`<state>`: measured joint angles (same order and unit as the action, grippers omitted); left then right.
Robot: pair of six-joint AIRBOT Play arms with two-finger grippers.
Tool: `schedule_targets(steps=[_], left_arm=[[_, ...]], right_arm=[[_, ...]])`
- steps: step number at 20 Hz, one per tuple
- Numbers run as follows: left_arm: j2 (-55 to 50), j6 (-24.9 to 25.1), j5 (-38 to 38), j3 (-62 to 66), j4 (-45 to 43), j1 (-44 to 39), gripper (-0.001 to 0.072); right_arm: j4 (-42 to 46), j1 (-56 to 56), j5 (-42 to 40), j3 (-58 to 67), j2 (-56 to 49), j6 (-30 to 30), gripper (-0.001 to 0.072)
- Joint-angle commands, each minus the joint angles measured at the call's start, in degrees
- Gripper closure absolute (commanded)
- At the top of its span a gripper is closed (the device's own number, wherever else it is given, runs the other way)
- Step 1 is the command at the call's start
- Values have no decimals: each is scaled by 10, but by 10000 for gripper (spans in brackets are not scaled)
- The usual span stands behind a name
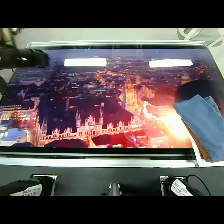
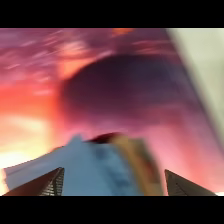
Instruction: Fold the shirts.
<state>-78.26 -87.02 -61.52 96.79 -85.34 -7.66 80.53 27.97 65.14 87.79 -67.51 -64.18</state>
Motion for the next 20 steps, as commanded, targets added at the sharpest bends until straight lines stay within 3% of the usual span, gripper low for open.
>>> schedule_targets(steps=[1,3,5,8,20], left_arm=[[-78,-68,-186,19,-79,-39,21],[-105,-43,-283,-10,-10,-40,21],[-88,-52,-251,-60,4,-40,23],[-47,-130,-164,-105,-54,-40,23],[-52,-129,-166,-104,-66,-35,22]], right_arm=[[-6,-169,126,9,-84,-35,41],[-8,-211,181,9,-115,-35,41],[-9,-231,216,9,-131,-27,41],[-8,-232,233,9,-132,-23,41],[-4,-232,239,9,-132,-11,42]])
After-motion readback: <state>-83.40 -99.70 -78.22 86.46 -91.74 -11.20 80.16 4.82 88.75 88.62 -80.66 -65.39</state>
